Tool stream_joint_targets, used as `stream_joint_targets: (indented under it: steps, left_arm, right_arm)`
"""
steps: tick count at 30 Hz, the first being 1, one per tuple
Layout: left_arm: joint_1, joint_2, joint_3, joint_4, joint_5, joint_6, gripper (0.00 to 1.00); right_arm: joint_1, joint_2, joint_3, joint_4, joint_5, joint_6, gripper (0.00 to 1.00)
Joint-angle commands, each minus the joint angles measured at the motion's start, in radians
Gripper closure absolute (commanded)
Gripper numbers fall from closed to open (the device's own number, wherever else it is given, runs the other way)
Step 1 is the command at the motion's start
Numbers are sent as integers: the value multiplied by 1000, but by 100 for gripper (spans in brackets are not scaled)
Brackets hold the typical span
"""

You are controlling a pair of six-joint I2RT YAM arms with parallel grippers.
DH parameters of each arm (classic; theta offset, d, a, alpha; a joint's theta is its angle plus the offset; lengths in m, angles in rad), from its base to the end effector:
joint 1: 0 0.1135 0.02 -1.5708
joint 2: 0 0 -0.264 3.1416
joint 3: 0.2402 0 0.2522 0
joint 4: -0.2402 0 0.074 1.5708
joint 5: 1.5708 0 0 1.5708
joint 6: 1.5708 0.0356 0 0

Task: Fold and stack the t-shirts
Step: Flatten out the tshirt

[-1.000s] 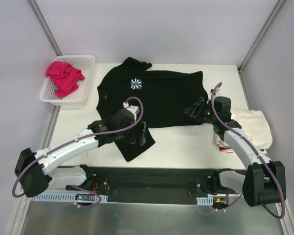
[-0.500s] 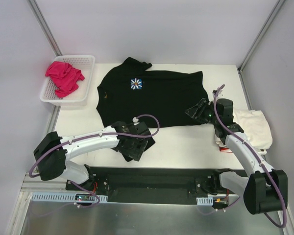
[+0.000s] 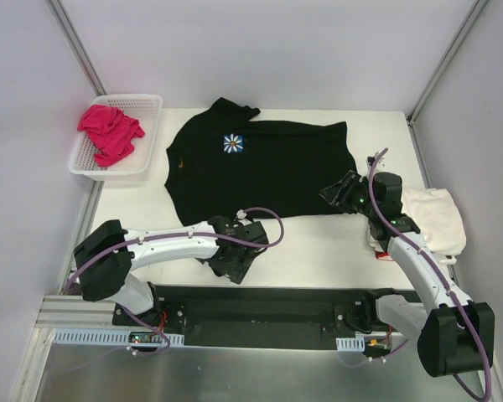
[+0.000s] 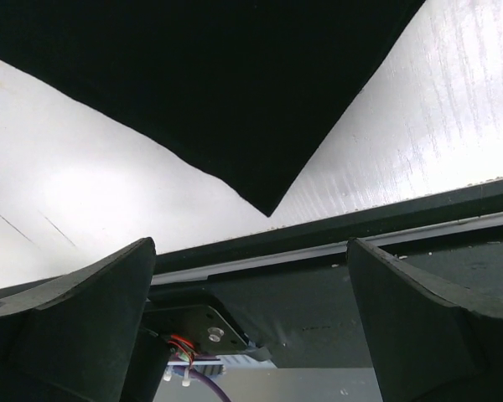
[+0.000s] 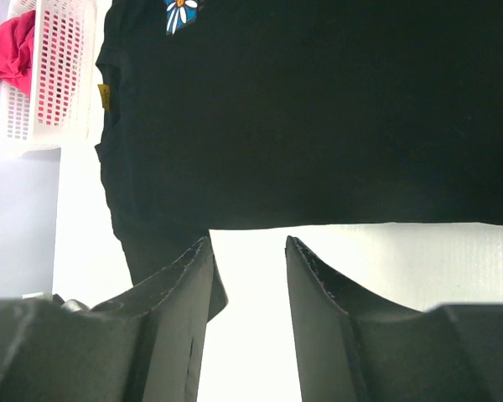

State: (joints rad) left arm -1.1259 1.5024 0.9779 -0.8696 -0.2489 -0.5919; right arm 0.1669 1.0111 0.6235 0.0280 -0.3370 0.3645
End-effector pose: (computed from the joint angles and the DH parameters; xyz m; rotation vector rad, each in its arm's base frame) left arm 0.1211 -0.2337 0.1993 0.7185 2.7461 0.0416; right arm 0.2249 0.0498 0.2623 -0.0363 1.9688 0.6766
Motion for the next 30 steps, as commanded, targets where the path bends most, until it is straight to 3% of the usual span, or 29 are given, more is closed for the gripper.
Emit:
stream_joint_targets:
  steps: [1, 9, 16, 18, 19, 21, 23, 30]
  left_arm:
    - [-21, 36, 12, 17, -53, -32, 5]
    - [-26, 133, -4, 64, -84, -20, 7]
    - [-26, 153, -19, 89, -124, -9, 15]
    - [-26, 144, -34, 93, -124, -12, 22]
    - [-26, 140, -41, 95, -122, -16, 33]
    - [-26, 134, -53, 99, -115, -23, 40]
    - [-26, 131, -64, 101, -110, -34, 54]
    - [-26, 98, -110, 112, -93, -88, 58]
  right_arm:
    - [-12, -12, 12, 3, 7, -16, 58]
    - [-30, -22, 8, -10, 4, -25, 61]
    - [-52, -35, -7, -13, 0, -32, 65]
    - [-55, -35, -7, -14, -2, -30, 66]
    - [-55, -35, -7, -14, 0, -32, 66]
    - [-56, -35, -10, -14, -3, -32, 67]
    - [-58, -34, -10, -14, -3, -30, 67]
    - [-60, -40, -16, -14, -2, -30, 68]
